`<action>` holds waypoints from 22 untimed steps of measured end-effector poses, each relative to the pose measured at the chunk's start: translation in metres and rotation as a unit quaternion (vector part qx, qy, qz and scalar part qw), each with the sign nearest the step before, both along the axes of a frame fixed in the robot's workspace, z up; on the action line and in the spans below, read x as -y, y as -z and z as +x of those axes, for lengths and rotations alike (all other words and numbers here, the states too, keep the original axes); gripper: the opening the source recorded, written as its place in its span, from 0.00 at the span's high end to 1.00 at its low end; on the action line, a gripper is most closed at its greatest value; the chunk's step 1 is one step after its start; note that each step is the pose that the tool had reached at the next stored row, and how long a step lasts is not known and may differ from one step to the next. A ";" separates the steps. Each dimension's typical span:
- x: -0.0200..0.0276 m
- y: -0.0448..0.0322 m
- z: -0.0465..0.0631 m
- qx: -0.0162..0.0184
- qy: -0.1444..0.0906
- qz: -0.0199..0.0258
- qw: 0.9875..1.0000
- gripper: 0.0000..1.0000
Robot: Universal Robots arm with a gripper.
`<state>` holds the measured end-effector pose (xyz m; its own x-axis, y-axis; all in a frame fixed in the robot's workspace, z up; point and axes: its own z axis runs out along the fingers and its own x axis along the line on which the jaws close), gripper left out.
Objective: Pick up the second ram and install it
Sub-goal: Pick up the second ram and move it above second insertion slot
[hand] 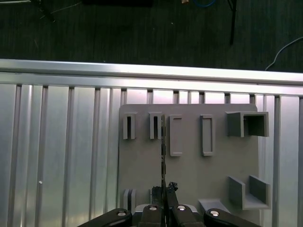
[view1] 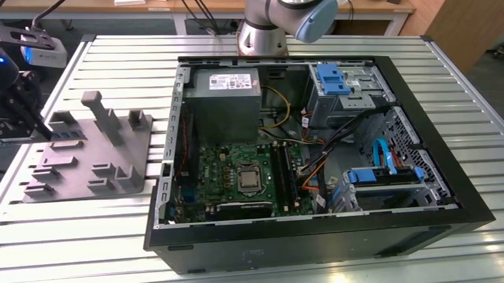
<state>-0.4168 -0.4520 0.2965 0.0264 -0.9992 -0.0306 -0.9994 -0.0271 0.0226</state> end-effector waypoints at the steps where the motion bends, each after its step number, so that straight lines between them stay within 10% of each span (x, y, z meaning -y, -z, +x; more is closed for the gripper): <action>1: 0.0000 -0.0009 0.000 0.000 0.000 0.000 1.000 0.86; 22: 0.0000 -0.0166 0.000 0.000 0.000 0.000 1.000 0.86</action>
<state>-0.4168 -0.4520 0.3131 0.0264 -0.9992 -0.0306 -0.9994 -0.0271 0.0227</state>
